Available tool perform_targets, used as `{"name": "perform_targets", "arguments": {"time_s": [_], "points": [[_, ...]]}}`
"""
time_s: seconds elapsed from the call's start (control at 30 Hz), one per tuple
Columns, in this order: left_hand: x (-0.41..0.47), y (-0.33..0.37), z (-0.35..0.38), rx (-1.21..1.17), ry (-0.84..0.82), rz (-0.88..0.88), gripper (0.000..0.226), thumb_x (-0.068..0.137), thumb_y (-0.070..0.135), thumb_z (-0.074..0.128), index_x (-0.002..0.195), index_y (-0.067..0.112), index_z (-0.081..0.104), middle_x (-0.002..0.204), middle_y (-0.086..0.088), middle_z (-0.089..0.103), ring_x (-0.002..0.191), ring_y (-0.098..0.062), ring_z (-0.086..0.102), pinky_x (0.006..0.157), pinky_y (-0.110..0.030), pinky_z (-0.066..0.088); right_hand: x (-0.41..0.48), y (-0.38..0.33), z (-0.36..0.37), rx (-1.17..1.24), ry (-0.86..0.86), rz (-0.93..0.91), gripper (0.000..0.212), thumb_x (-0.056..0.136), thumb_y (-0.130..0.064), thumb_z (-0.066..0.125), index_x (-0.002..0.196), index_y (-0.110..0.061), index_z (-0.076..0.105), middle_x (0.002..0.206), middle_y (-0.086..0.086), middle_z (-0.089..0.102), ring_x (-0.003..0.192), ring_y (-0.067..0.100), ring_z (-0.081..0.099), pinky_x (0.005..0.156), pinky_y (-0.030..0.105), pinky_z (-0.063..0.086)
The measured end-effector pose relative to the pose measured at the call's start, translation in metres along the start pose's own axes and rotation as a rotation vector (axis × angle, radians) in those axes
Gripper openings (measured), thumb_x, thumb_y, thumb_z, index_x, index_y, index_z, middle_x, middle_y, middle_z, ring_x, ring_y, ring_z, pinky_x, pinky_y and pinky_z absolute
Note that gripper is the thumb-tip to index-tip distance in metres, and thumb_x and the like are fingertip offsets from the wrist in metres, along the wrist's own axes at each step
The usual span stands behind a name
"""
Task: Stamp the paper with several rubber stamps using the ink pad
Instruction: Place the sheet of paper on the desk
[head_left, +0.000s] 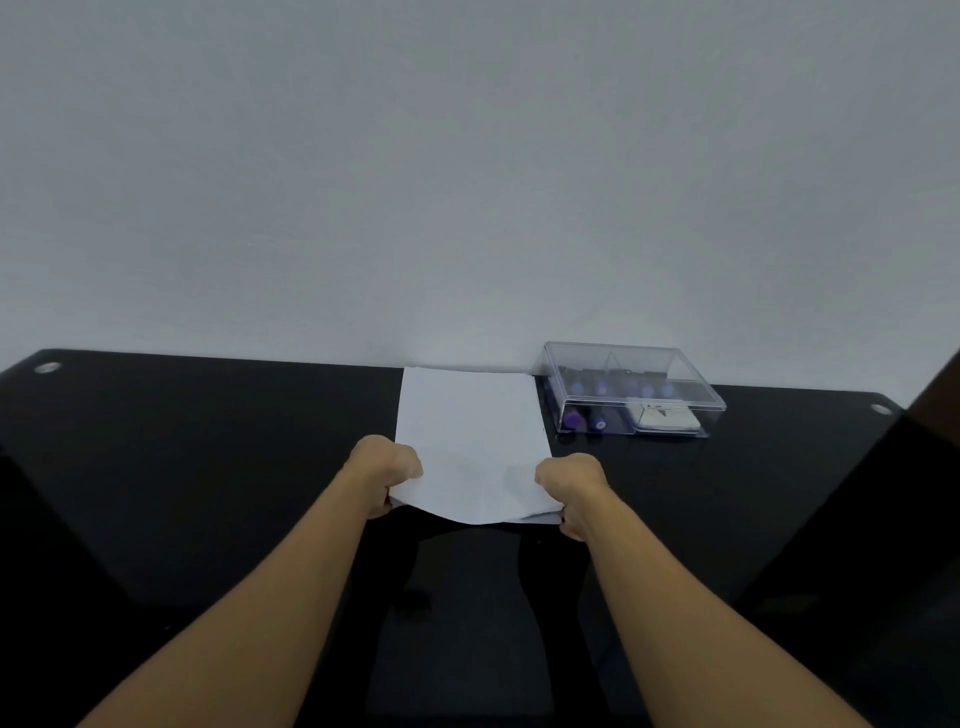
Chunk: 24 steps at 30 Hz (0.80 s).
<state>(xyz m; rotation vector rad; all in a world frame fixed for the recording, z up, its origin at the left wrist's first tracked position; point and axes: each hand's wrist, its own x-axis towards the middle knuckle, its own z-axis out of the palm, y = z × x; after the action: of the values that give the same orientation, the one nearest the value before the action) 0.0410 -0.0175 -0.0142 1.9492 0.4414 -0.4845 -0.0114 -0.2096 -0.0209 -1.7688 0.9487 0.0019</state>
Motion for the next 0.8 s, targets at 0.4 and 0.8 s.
{"name": "perform_targets", "arguments": {"time_s": [0.4, 0.8], "points": [[-0.008, -0.007, 0.001, -0.474, -0.124, -0.022, 0.012, 0.09, -0.015, 0.054, 0.093, -0.004, 0.057, 0.1, -0.018, 0.061, 0.087, -0.03, 0.062, 0.062, -0.038, 0.056, 0.001, -0.003, -0.009, -0.089, 0.034, -0.04, 0.011, 0.09, -0.009, 0.059, 0.083, -0.008, 0.05, 0.084, 0.006, 0.051, 0.072, 0.021, 0.053, 0.074, 0.035, 0.052], [-0.008, -0.016, -0.005, -0.429, -0.111, -0.004, 0.003, 0.095, -0.002, 0.057, 0.097, 0.0, 0.056, 0.104, -0.016, 0.061, 0.094, -0.031, 0.063, 0.069, -0.039, 0.058, -0.003, -0.013, -0.013, 0.153, -0.277, 0.041, 0.026, 0.086, 0.008, 0.049, 0.11, -0.001, 0.051, 0.107, 0.022, 0.056, 0.083, 0.032, 0.057, 0.052, 0.033, 0.051]]}}
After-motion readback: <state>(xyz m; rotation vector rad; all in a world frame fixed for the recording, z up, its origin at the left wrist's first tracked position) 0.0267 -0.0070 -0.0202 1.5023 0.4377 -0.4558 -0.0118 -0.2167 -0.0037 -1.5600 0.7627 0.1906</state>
